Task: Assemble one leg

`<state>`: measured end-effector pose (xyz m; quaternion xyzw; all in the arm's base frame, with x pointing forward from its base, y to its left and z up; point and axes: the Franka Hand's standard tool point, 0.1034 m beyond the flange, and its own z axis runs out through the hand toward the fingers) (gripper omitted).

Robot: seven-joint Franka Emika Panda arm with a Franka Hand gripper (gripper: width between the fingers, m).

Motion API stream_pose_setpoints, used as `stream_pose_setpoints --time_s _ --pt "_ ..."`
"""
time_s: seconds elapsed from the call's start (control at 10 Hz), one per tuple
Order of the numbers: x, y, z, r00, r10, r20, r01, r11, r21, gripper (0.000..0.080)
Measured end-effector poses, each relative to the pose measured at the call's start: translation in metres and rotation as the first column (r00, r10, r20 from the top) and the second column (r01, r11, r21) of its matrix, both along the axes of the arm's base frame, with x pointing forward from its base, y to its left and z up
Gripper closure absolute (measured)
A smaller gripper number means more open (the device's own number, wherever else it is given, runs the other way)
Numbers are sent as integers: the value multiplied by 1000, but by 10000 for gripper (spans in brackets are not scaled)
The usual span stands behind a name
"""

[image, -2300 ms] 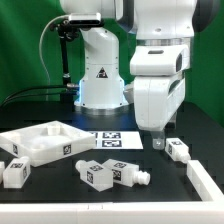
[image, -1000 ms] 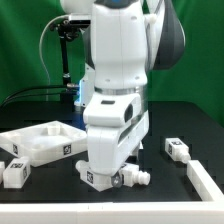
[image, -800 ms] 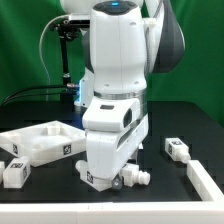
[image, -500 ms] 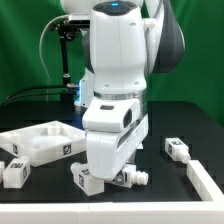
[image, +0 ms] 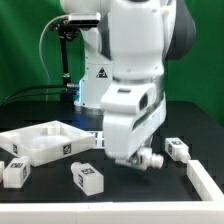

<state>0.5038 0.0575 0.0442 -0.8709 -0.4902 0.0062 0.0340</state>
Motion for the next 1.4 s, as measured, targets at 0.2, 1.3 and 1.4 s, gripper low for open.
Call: stream_pose_setpoints --time_s 0.2,1.3,1.4 --pt "5 1 20 999 -16 39 16 1000 -4 515" --pt "-98 29 -35 967 -251 53 250 968 21 514" --pt "-99 29 -35 967 -251 52 250 968 21 514"
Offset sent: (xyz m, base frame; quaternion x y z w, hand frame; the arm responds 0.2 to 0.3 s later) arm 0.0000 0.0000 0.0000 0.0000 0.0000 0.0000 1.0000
